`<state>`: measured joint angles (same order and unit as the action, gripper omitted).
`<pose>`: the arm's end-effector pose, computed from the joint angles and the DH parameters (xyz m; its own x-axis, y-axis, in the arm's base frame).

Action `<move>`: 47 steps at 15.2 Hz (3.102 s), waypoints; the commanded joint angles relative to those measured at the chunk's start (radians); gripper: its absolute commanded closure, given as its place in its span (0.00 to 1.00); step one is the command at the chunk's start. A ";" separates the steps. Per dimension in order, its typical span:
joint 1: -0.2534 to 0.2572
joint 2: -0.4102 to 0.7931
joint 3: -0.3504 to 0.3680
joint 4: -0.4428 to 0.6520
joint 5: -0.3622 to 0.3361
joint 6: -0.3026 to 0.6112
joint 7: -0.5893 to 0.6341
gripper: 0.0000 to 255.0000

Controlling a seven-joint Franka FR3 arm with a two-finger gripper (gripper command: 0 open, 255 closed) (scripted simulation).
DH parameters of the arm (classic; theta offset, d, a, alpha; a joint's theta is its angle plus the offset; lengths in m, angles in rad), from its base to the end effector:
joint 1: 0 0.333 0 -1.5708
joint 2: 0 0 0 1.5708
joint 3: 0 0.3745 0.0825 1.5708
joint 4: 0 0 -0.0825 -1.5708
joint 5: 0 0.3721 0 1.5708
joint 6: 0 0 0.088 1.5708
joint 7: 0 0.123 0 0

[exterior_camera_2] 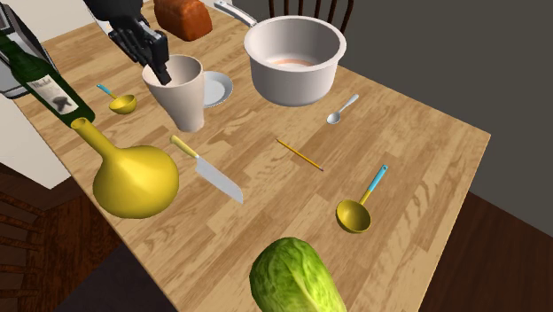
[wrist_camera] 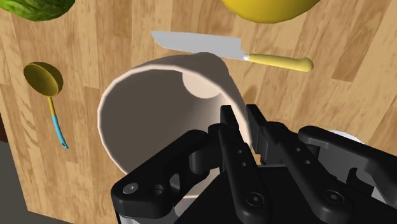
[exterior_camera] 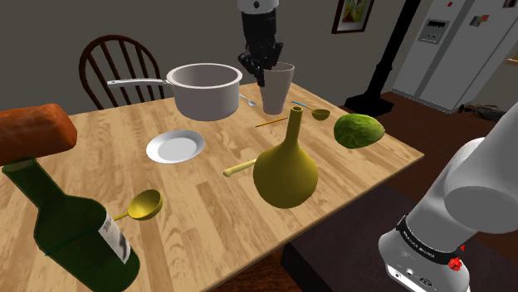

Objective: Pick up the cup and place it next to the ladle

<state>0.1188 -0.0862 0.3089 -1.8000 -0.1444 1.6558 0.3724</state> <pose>0.4700 0.2035 0.6134 0.9975 0.0703 0.0023 0.0688 -0.9813 0.1797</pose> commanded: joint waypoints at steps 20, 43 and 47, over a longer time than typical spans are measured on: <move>0.323 0.373 0.249 0.451 -0.118 -0.204 0.539 1.00; 0.353 0.438 0.255 0.263 -0.149 0.026 0.635 1.00; 0.350 0.445 0.252 0.219 -0.155 0.076 0.644 1.00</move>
<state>0.4684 0.3580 0.5609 -1.5705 -0.2982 1.7202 1.0134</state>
